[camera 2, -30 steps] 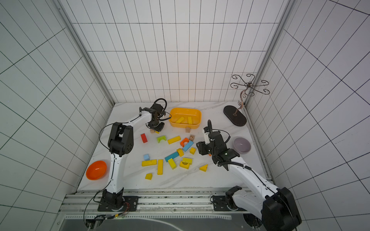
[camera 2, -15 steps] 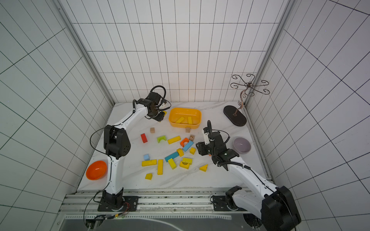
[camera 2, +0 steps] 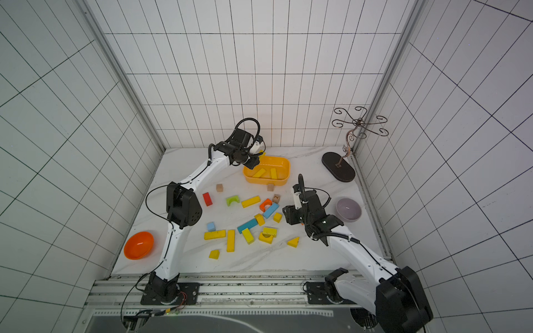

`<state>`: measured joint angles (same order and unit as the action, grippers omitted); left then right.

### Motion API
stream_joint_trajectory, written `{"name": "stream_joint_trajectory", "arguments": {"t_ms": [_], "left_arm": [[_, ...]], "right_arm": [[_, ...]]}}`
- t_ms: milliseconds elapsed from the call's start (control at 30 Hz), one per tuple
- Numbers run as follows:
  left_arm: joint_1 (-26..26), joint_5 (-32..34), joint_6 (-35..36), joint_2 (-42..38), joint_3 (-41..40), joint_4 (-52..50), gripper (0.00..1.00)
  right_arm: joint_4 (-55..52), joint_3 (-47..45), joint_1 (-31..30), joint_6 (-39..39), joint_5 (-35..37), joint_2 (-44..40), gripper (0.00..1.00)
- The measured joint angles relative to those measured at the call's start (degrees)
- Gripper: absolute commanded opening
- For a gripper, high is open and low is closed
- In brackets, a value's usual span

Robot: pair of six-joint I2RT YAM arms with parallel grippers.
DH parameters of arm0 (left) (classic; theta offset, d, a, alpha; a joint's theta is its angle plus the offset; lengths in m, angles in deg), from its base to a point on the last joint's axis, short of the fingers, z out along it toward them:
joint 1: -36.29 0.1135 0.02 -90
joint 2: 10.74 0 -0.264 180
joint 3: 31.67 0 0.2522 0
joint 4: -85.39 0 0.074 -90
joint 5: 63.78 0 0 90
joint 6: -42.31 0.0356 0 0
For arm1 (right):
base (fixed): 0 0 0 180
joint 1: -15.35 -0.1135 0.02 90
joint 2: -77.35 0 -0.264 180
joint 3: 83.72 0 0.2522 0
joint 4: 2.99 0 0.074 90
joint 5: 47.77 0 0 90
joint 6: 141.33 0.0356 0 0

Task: Pick out the yellow building blocks
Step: Place the building block in the storage box.

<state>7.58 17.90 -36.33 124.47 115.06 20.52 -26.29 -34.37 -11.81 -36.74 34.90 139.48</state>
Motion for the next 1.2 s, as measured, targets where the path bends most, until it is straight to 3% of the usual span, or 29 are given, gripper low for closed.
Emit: {"name": "stream_joint_trajectory", "arguments": {"t_ms": [467,933,1033,1200], "left_arm": [[-0.28,1.03,3.74,9.40,0.96,4.24,0.15],[-0.28,2.80,5.31,10.19,0.96,5.27,0.39],[-0.33,3.19,5.77,10.19,0.96,5.31,0.52],[-0.44,4.22,6.32,10.19,1.07,5.11,0.60]], "right_arm": [[-0.35,0.00,0.00,0.57,0.70,3.19,0.56],[2.12,0.00,-0.94,0.37,-1.20,8.87,0.58],[2.84,0.00,-1.42,0.31,-1.86,10.43,0.58],[3.15,0.02,-1.84,-0.22,-2.58,12.28,0.59]]}}
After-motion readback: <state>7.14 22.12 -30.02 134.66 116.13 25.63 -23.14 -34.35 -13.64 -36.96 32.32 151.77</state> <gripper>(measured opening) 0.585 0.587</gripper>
